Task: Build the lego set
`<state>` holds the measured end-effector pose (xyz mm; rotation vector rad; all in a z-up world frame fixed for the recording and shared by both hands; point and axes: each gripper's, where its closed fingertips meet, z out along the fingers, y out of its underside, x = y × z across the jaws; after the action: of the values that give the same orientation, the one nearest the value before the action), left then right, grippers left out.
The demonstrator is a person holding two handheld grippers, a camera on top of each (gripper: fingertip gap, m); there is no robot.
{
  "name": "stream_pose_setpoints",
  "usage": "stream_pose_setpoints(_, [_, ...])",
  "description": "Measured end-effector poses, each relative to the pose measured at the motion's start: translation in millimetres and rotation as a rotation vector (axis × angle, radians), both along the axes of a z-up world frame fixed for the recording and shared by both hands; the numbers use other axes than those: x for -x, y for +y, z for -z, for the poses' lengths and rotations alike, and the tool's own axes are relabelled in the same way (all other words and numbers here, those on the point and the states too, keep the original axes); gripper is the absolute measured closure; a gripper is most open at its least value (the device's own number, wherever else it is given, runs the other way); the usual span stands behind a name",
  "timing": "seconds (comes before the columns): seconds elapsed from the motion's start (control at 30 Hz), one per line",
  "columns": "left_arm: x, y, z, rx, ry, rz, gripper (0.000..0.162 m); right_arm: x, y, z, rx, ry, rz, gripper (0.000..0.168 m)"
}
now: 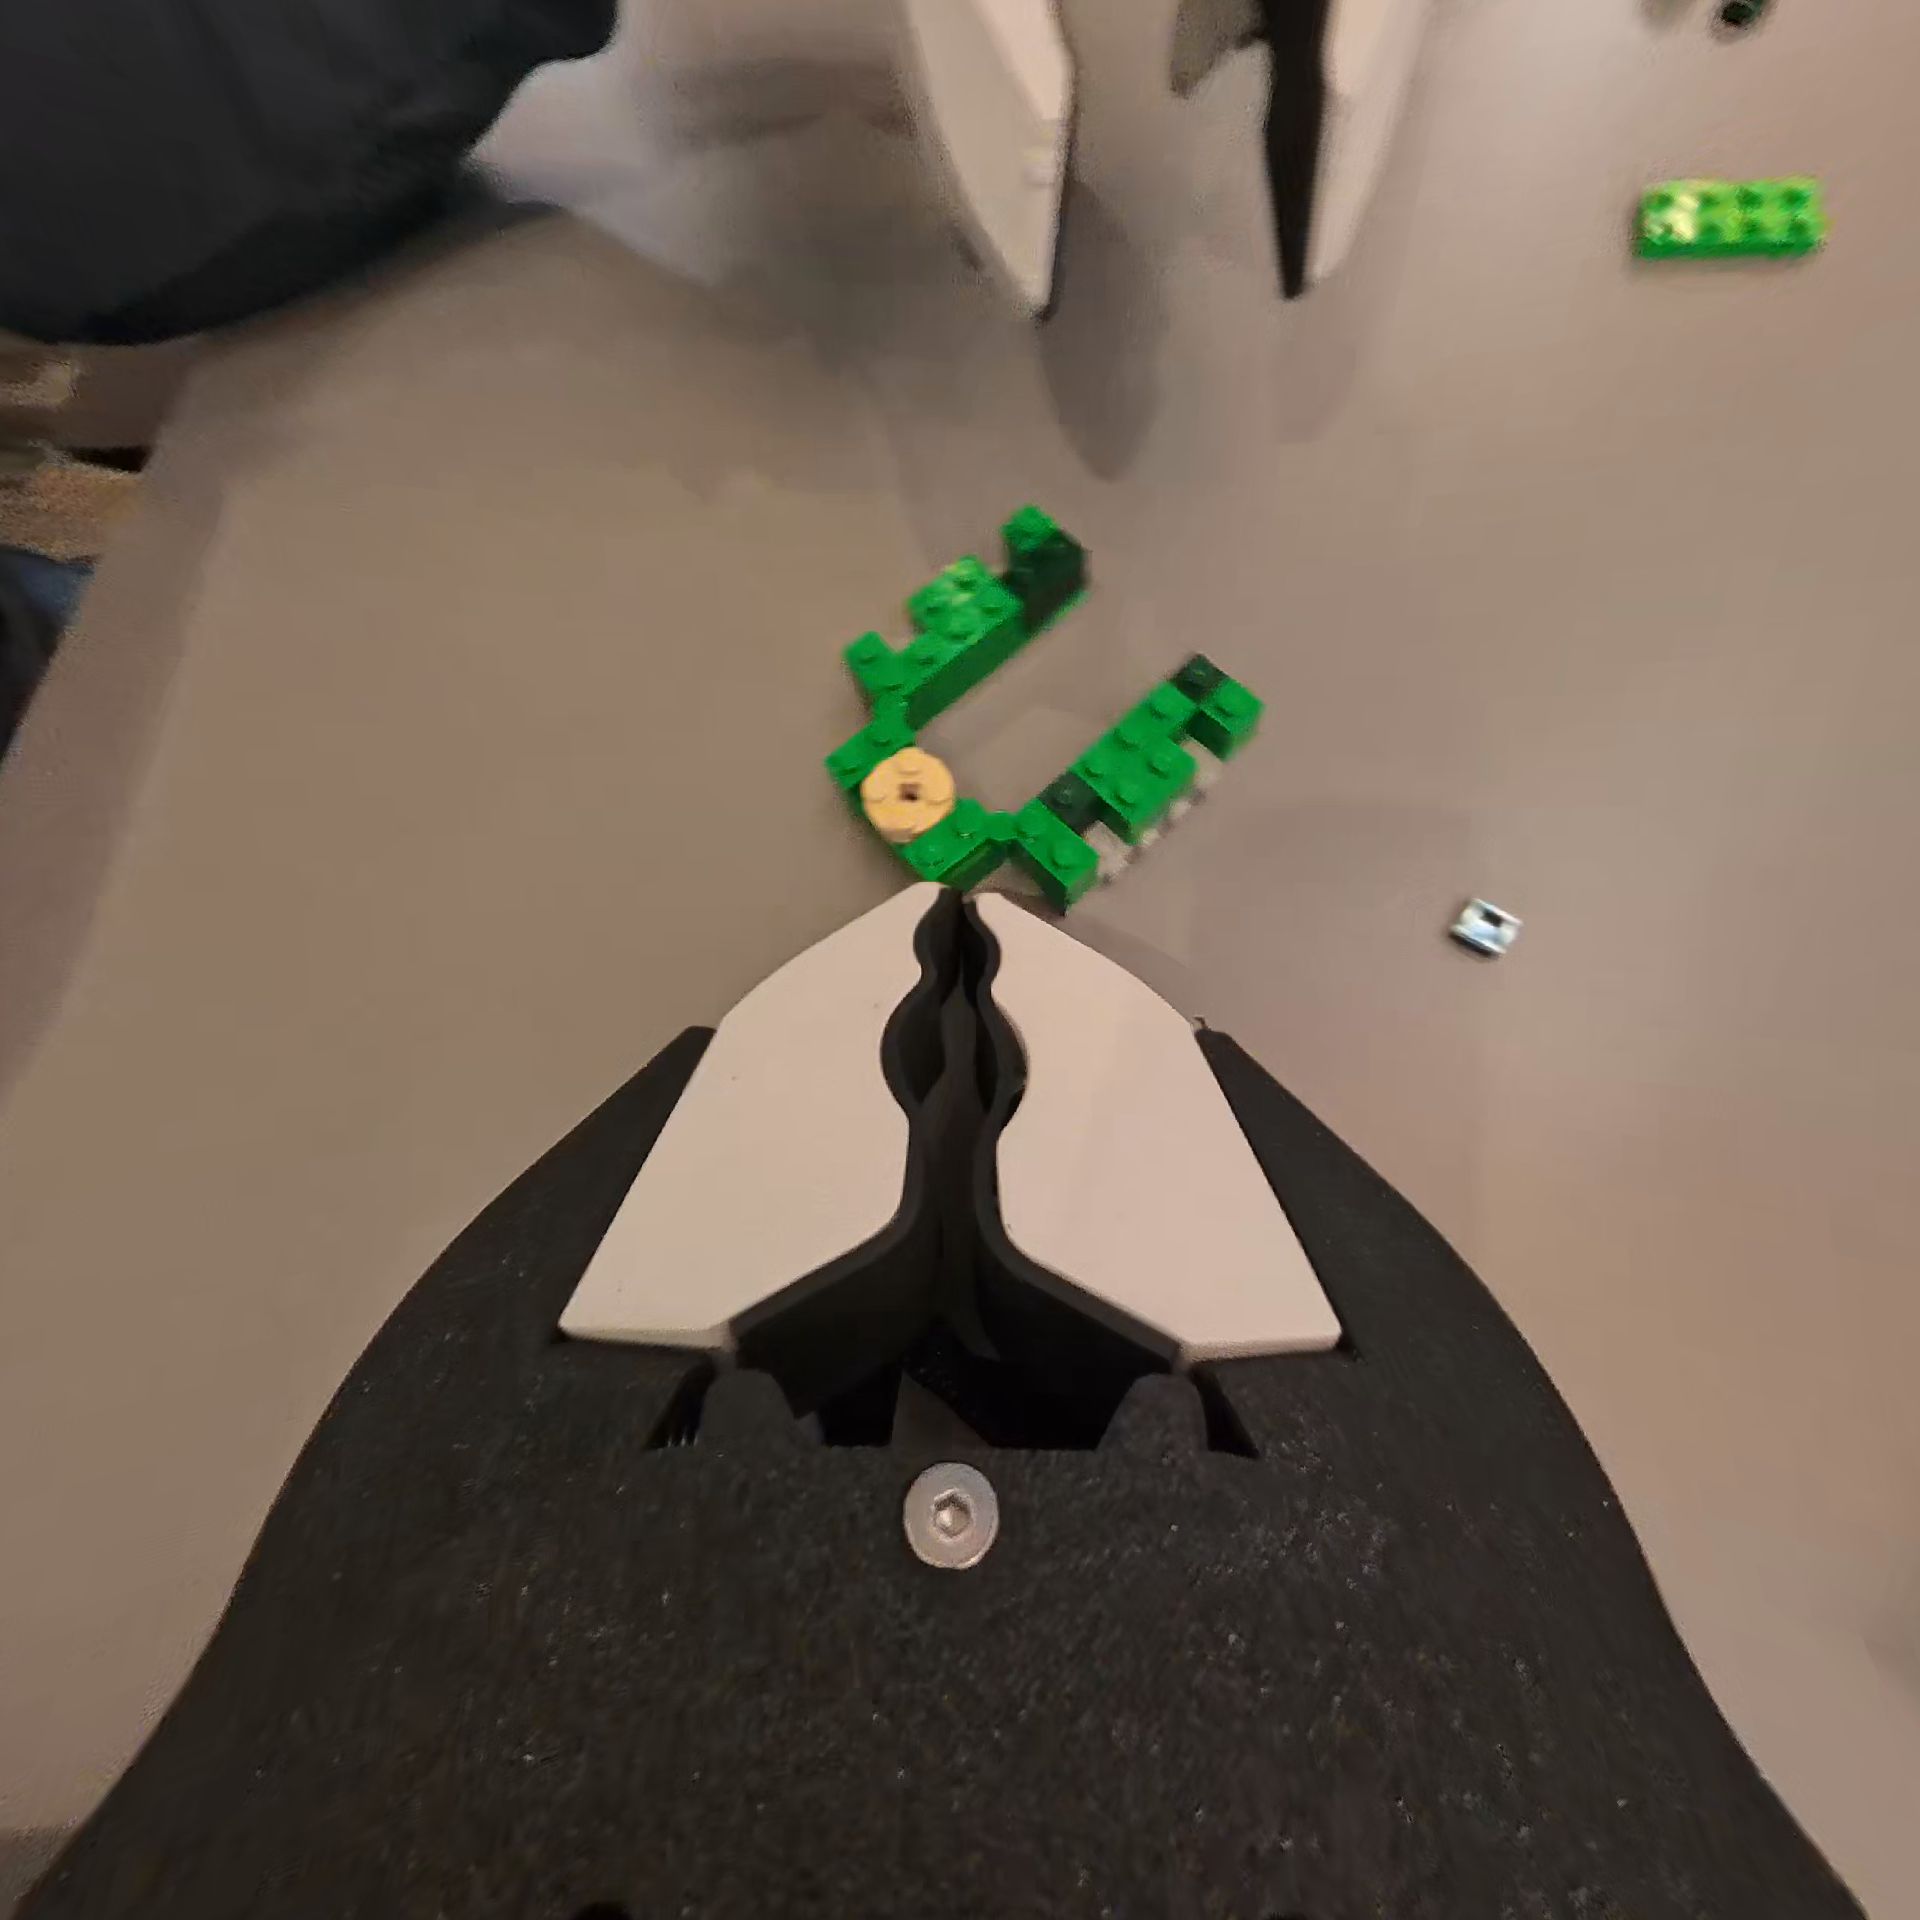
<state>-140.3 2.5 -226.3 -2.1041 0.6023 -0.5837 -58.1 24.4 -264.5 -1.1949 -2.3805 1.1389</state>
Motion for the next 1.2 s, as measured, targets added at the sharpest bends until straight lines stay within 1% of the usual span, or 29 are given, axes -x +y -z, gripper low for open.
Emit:
stream_pose_setpoints(0.07, [-3, -4, -2, -0.014, -0.013, 0.012, 0.122, -5, -11, -5, 0.021, 0.025, -0.042, 0.168])
stream_pose_setpoints(0.17, [-13, -12, 1, -0.009, 0.001, 0.035, 0.119, -4, -9, -21, 0.044, 0.133, -0.022, 0.168])
stream_pose_setpoints(0.23, [-19, -16, 9, 0.012, 0.069, 0.039, 0.114, 3, 2, -30, 0.001, 0.245, 0.012, 0.143])
stream_pose_setpoints(0.3, [-28, -18, 16, 0.029, 0.131, 0.056, 0.109, 8, 8, -32, -0.063, 0.293, 0.002, 0.125])
stream_pose_setpoints(0.33, [-32, -19, 19, 0.037, 0.156, 0.064, 0.106, 9, 10, -30, -0.099, 0.292, -0.017, 0.121])
stream_pose_setpoints(0.47, [-41, -18, 27, 0.056, 0.232, 0.081, 0.101, 16, 14, -21, -0.235, 0.233, -0.142, 0.116])
stream_pose_setpoints(0.6, [-45, -18, 29, 0.061, 0.243, 0.101, 0.1, 22, 19, -17, -0.335, 0.129, -0.29, 0.108])
stream_pose_setpoints(0.63, [-44, -17, 29, 0.059, 0.239, 0.095, 0.099, 23, 20, -17, -0.371, 0.112, -0.329, 0.108])
stream_pose_setpoints(0.73, [-36, -12, 32, 0.063, 0.272, 0.04, 0.09, 27, 17, -16, -0.469, 0.086, -0.442, 0.109])
stream_pose_setpoints(0.8, [-32, -10, 36, 0.076, 0.311, 0.021, 0.084, 29, 14, -12, -0.508, 0.054, -0.498, 0.112])
stream_pose_setpoints(0.83, [-31, -11, 37, 0.083, 0.322, 0.019, 0.084, 30, 12, -10, -0.513, 0.035, -0.518, 0.112])
stream_pose_setpoints(0.93, [-35, -11, 38, 0.092, 0.306, 0.031, 0.087, 35, 7, -6, -0.519, 0.015, -0.567, 0.112])
stream_pose_setpoints(1.0, [-38, -11, 38, 0.091, 0.299, 0.046, 0.092, 35, 5, -3, -0.537, 0.004, -0.593, 0.113])
stream_pose_setpoints(1.07, [-39, -10, 41, 0.093, 0.312, 0.052, 0.097, 33, 4, 0, -0.549, -0.019, -0.607, 0.117])
stream_pose_setpoints(1.2, [-35, -7, 44, 0.101, 0.348, 0.029, 0.099, 31, 4, 2, -0.536, -0.043, -0.57, 0.118])
